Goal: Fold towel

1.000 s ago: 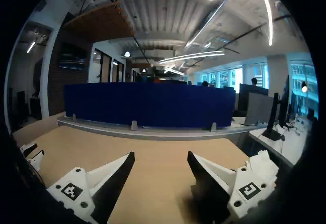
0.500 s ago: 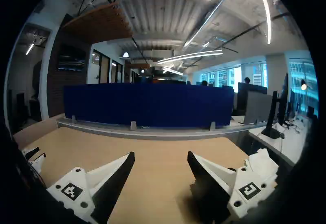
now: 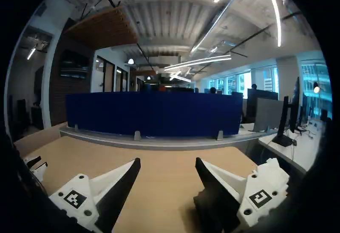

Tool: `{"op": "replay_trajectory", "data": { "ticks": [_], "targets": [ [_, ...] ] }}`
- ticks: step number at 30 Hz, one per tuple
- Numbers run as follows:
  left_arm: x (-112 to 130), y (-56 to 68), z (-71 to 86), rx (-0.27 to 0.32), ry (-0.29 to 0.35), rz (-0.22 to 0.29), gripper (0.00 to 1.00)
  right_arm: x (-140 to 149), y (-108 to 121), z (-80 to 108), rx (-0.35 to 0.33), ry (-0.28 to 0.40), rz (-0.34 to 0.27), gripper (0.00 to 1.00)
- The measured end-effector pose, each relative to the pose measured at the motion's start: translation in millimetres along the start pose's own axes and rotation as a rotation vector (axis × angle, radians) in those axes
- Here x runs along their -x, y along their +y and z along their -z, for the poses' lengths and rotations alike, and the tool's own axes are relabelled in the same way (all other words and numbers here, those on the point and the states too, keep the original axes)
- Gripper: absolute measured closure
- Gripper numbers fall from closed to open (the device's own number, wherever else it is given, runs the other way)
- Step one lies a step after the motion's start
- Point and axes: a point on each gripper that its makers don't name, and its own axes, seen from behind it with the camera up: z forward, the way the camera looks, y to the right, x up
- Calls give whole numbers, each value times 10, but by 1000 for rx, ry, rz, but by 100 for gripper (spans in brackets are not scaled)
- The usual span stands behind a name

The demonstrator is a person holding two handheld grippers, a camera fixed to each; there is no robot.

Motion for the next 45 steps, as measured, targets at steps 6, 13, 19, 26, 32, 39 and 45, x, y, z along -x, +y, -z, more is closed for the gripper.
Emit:
{"op": "replay_trajectory", "data": {
  "ticks": [6, 13, 19, 26, 32, 39, 45],
  "targets": [
    [-2, 2, -1, 0, 0, 0, 13, -50, 115, -57, -9, 29, -3, 0],
    [-1, -1, 1, 0, 0, 0, 13, 143, 143, -140, -52, 36, -35, 0],
    [-2, -6, 0, 0, 0, 0, 13, 487, 257, -222, -50, 41, -53, 0],
    [-1, -12, 1, 0, 0, 0, 13, 896, 382, -289, -26, 56, -82, 0],
    [4, -16, 0, 0, 0, 0, 13, 1198, 483, -335, 6, 52, -75, 0],
    [4, -21, 4, 0, 0, 0, 13, 1392, 603, -349, 63, 52, -88, 0],
    [8, -24, -1, 0, 0, -1, 13, 1417, 447, -301, 11, 68, -93, 0]
  ]
}}
